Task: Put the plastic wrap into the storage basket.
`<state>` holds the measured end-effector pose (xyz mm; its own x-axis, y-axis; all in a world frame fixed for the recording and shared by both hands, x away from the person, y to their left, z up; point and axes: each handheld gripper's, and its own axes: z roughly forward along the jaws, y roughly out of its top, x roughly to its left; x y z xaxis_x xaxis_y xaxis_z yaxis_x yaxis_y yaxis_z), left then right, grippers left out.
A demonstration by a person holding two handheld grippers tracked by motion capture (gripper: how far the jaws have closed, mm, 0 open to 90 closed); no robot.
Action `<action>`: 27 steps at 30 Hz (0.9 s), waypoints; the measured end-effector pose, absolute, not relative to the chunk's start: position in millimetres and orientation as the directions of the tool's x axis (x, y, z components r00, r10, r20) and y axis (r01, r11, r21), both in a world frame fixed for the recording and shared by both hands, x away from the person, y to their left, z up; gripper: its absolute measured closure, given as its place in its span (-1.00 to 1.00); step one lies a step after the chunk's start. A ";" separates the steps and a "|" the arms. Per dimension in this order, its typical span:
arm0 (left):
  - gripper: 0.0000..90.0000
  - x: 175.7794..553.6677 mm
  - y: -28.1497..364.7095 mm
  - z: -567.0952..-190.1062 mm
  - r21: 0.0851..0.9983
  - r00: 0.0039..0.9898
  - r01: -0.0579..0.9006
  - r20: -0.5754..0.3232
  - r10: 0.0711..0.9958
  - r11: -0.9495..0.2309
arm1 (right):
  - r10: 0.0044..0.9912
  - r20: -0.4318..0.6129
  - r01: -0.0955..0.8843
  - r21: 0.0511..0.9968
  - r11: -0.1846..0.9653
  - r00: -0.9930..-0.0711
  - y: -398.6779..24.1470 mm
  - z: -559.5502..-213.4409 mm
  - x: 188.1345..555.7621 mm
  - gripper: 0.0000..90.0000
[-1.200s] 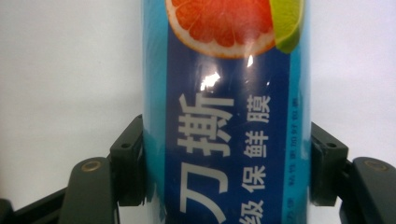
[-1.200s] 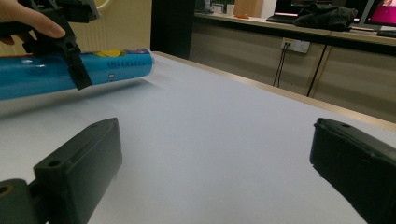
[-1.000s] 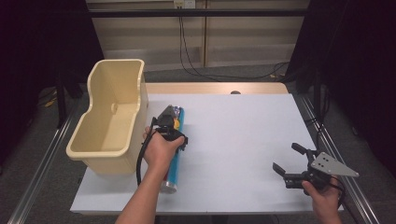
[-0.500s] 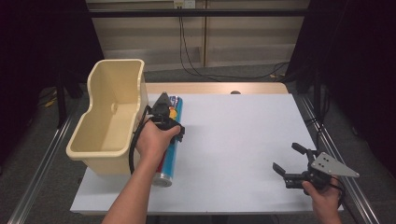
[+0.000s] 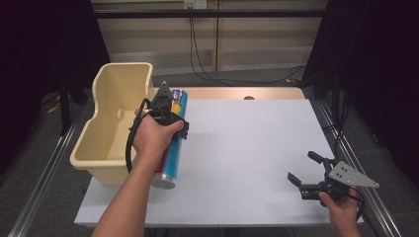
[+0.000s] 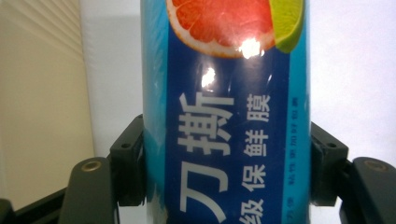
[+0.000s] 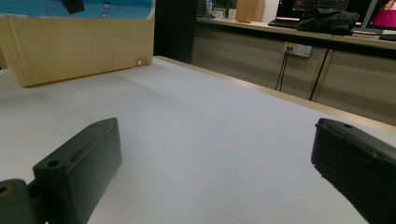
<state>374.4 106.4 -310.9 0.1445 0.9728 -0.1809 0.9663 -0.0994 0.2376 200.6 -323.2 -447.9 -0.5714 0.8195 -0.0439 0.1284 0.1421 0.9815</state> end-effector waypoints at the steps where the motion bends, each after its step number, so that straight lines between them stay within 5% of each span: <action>1: -0.29 374.4 106.4 -310.9 0.238 0.145 0.966 -0.181 0.973 -0.099 | 0.820 -0.042 0.129 0.982 0.140 -0.571 -322.9 -447.7 200.5 -0.97; 27: -0.28 381.9 137.4 -270.3 0.262 0.114 0.963 -0.174 0.978 -0.066 | 0.816 -0.041 0.125 0.982 0.138 -0.577 -322.0 -447.1 199.5 -0.98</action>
<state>381.9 137.4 -270.3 0.1142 0.9781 -0.1742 0.9628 -0.0657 0.2623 199.5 -322.0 -447.1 -0.5766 0.8160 -0.0413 0.1253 0.1383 0.9824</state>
